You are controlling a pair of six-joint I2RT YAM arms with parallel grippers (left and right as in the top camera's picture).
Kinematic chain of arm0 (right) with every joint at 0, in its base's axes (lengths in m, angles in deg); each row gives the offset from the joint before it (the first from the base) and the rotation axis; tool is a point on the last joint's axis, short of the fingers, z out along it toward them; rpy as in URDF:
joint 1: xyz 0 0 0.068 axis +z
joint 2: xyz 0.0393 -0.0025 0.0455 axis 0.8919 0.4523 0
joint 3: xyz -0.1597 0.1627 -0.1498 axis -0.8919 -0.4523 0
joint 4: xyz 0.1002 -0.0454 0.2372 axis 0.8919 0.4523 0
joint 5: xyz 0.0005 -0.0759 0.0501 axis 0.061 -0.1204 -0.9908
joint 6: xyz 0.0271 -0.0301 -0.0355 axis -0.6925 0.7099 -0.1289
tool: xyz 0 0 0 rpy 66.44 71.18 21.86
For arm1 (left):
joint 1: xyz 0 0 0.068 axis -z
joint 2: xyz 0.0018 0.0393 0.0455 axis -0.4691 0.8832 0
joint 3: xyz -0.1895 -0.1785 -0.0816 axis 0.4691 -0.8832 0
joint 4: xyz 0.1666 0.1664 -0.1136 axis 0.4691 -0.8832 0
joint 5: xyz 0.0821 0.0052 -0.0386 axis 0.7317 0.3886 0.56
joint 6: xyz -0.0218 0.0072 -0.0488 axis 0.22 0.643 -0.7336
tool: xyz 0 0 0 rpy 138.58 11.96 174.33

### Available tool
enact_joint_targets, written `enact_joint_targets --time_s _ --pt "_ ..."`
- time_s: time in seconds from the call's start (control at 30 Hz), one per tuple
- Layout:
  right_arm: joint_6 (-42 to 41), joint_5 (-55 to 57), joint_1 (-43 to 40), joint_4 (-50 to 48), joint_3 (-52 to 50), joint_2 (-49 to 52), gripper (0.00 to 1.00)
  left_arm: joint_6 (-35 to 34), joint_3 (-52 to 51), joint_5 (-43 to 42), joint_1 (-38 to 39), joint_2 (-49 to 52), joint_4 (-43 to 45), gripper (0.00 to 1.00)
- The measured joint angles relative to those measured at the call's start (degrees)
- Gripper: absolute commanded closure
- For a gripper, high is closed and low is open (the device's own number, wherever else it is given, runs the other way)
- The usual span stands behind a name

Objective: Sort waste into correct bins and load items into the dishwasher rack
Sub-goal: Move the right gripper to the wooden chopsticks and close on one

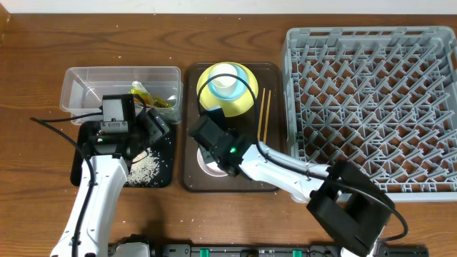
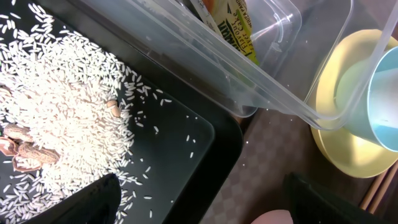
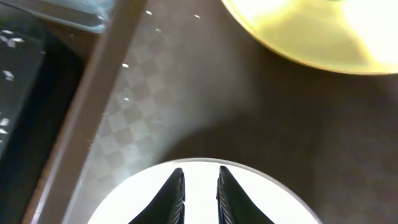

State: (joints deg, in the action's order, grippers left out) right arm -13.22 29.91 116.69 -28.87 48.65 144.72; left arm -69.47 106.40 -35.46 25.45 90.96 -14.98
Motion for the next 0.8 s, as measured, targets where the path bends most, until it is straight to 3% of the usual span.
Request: enact_joint_targets --time_s 0.13,0.43,0.8 --pt "2.0 -0.1 -1.3 3.8 0.0 -4.0 0.76 0.0 0.0 0.0 0.0 0.0 0.0 0.14" --pt "3.0 1.7 -10.9 12.3 2.0 -19.8 0.83 0.0 0.0 0.0 0.0 0.0 0.0 0.14" --pt "-2.0 2.3 -14.3 16.7 1.4 -10.8 0.84 0.0 0.0 0.0 0.0 0.0 0.0 0.14"
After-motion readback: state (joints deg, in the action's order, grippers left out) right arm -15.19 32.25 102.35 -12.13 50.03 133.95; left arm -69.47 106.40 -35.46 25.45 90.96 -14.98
